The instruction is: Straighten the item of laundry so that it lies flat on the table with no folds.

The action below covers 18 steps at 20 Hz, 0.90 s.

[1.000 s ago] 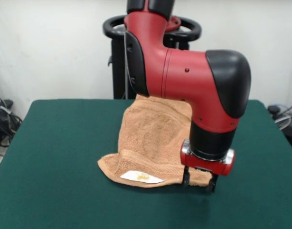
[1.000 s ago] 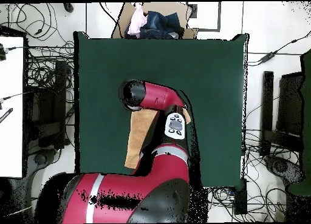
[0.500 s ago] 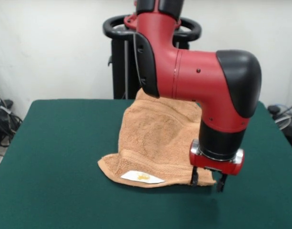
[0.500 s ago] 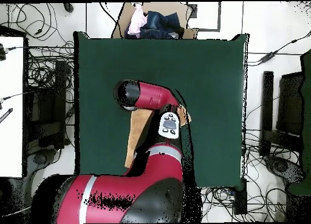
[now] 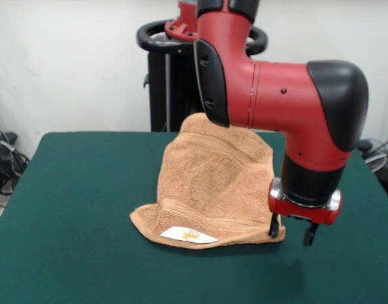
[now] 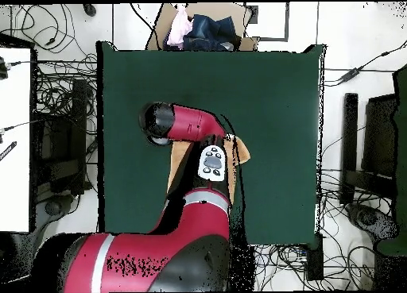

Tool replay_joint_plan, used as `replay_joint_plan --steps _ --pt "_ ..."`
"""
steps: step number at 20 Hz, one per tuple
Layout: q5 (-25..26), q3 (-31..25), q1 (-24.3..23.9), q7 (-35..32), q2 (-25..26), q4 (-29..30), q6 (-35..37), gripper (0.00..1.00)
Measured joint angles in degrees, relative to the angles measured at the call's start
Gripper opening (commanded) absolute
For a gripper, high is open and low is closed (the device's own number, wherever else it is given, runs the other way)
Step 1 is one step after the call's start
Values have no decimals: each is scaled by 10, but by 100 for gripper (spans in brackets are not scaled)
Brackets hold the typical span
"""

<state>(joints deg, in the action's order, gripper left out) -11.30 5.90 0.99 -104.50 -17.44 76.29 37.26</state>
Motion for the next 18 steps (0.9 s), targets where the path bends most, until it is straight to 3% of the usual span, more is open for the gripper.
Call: replay_joint_plan --steps 18 --pt "0 25 23 0 5 -42 27 100"
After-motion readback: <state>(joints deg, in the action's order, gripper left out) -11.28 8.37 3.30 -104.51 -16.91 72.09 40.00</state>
